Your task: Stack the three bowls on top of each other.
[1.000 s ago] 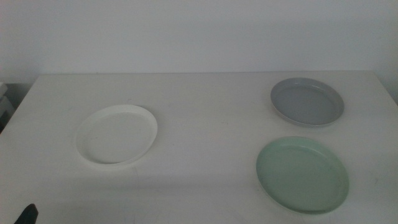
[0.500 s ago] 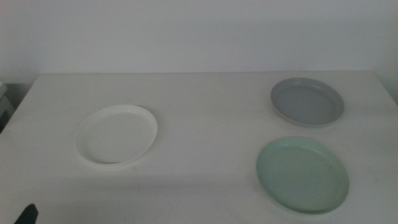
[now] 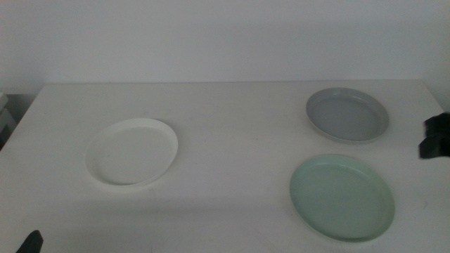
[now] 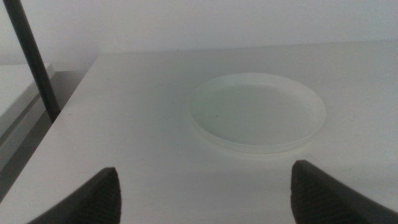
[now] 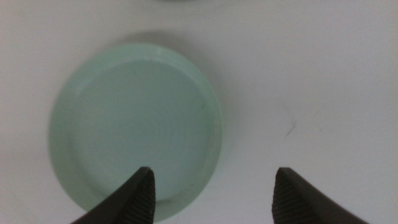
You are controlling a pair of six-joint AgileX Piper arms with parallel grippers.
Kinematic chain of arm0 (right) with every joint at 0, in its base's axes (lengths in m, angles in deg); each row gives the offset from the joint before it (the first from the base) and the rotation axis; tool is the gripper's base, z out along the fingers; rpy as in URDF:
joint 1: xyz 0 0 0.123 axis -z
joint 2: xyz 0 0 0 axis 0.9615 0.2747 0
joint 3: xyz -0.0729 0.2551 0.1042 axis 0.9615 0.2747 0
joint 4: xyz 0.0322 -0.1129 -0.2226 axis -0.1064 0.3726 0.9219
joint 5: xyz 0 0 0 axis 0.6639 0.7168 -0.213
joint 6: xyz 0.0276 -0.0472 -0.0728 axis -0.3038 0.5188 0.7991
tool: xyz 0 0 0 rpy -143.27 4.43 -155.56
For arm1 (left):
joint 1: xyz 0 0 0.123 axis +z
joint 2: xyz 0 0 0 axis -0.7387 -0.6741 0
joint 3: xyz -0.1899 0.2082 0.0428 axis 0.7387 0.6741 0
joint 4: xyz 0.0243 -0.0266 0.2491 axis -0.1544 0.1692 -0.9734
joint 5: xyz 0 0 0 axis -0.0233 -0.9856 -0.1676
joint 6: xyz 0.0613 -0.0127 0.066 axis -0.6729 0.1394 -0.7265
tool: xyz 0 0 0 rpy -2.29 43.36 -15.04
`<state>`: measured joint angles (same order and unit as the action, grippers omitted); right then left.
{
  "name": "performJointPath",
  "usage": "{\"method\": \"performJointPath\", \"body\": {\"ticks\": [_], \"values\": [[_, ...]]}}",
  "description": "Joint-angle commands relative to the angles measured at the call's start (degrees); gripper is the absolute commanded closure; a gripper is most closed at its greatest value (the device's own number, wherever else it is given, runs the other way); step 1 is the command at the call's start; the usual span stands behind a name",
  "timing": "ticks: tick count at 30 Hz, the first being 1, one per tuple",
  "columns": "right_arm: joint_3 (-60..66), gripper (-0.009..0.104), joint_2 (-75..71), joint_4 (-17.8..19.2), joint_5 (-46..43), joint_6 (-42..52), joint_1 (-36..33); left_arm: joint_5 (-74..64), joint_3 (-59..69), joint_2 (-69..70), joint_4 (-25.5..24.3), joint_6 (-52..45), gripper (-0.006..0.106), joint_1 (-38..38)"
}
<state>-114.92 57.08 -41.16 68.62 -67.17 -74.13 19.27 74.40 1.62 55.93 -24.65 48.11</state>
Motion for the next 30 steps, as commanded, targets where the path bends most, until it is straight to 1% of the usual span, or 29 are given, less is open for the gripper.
{"method": "performJointPath", "body": {"ticks": [1, 2, 4, 7, 10, 12, 15, 17, 20, 23, 26, 28, 30], "values": [[-2.0, 0.046, 3.0, -0.2, -2.6, 0.1, -1.1, 4.5, -0.3, 0.8, 0.4, 0.5, -0.004, 0.1], [-2.0, 0.045, 4.5, -0.2, -2.5, 0.3, -1.5, 4.5, -0.3, 0.8, 0.4, 0.5, -0.004, 0.1], [-2.0, 0.039, 8.5, -0.3, -2.7, 1.7, -2.3, 4.5, -0.3, 0.8, 0.4, 0.5, -0.004, 0.1], [-2.0, 0.024, 13.0, -0.5, -3.8, 4.1, -3.8, 4.5, -0.3, 0.8, 0.4, 0.5, -0.004, 0.1], [-2.0, 0.012, 16.9, -0.6, -4.6, 4.2, -4.2, 4.5, -0.3, 0.8, 0.4, 0.5, -0.004, 0.1], [-2.0, 0.008, 19.1, -0.6, -5.0, 3.9, -4.2, 4.5, -0.3, 0.8, 0.4, 0.5, -0.004, 0.1], [-2.0, 0.010, 22.5, -0.4, -6.2, 3.3, -4.2, 4.5, -0.3, 0.8, 0.4, 0.5, -0.004, 0.1], [-2.0, 0.014, 24.2, -0.4, -7.5, 3.2, -4.2, 4.5, -0.3, 0.8, 0.4, 0.5, -0.004, 0.1], [-1.9, 0.024, 26.5, -0.4, -9.1, 3.1, -4.2, 4.5, -0.3, 0.8, 0.4, 0.5, -0.004, 0.1], [-1.9, 0.038, 28.2, -0.4, -10.4, 3.1, -4.2, 4.5, -0.3, 0.8, 0.4, 0.5, -0.004, 0.1], [-1.9, 0.059, 28.8, -0.4, -11.0, 3.1, -4.2, 4.5, -0.3, 0.8, 0.4, 0.5, -0.004, 0.1], [-1.9, 0.080, 28.8, -0.4, -10.6, 3.1, -4.2, 4.5, -0.3, 0.8, 0.4, 0.5, -0.004, 0.1], [-1.9, 0.095, 28.5, -0.4, -10.1, 3.3, -4.2, 4.5, -0.3, 0.8, 0.4, 0.5, -0.004, 0.1]]}}
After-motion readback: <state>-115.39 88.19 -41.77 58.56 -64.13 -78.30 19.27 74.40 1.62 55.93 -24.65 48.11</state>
